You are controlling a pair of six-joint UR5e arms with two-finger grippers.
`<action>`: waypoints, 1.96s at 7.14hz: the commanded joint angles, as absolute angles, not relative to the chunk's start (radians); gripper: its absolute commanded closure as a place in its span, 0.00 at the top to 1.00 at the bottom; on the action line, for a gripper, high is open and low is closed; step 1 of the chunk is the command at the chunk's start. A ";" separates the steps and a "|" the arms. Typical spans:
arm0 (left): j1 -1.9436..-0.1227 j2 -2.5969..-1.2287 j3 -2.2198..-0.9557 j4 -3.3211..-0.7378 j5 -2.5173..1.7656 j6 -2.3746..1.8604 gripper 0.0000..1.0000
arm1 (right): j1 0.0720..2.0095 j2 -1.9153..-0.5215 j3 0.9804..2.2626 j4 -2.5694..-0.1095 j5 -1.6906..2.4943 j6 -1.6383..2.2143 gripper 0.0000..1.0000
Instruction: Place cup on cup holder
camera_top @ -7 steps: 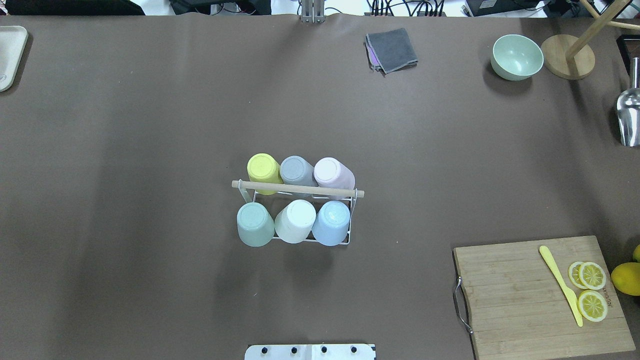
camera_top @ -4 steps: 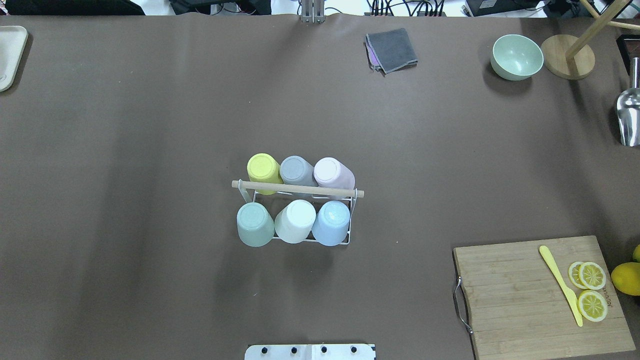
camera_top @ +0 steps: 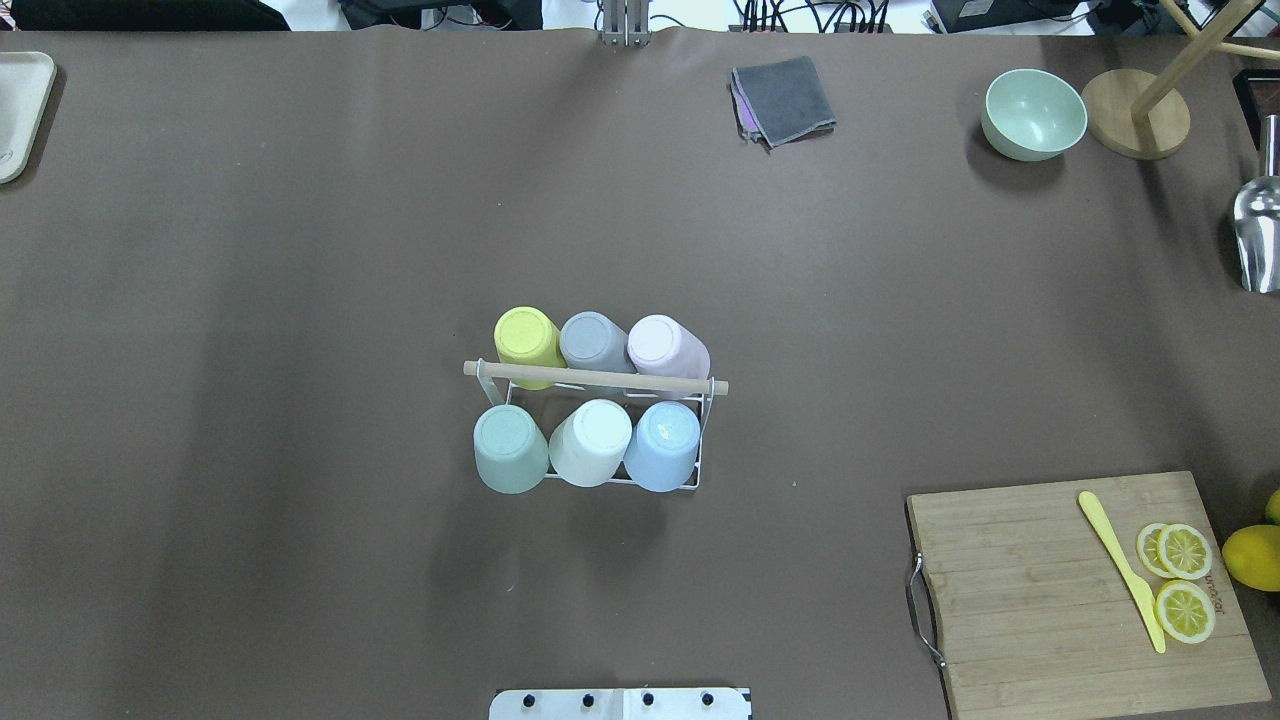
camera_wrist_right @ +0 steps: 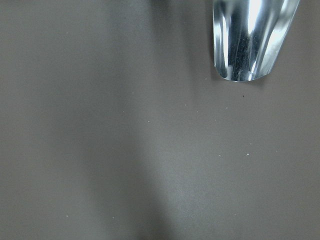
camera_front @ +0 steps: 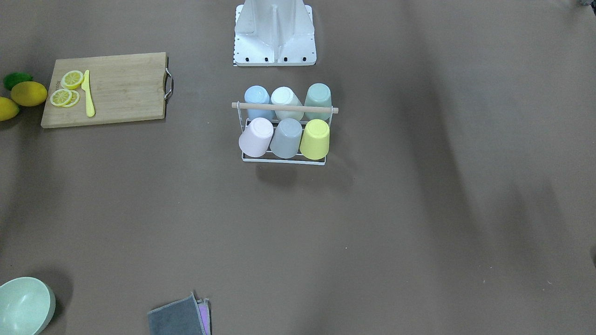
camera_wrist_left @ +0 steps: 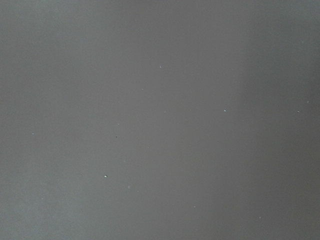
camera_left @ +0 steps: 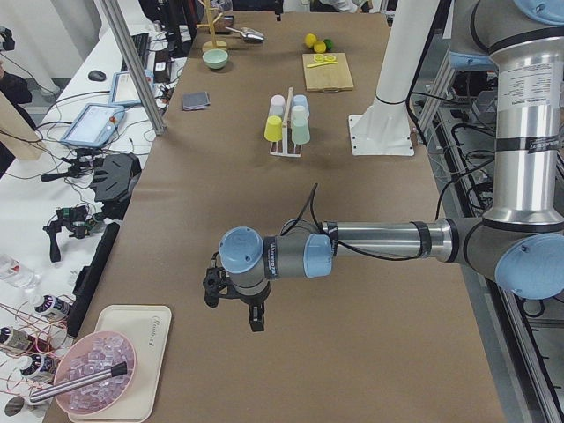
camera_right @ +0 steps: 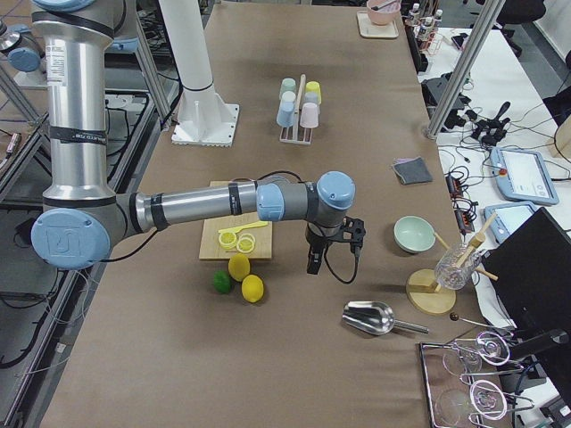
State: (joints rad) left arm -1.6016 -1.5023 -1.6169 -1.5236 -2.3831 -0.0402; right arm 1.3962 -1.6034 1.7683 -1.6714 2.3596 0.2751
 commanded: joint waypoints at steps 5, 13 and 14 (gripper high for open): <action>-1.600 -1.514 -1.631 -1.525 -2.387 -0.049 0.97 | 1.397 -1.598 1.781 -1.671 2.361 0.278 0.99; -1.600 -1.508 -1.629 -1.554 -2.385 -0.041 0.97 | 1.396 -1.589 1.778 -1.667 2.346 0.279 0.99; -1.600 -1.506 -1.629 -1.568 -2.385 -0.046 0.97 | 1.397 -1.589 1.775 -1.652 2.341 0.279 0.99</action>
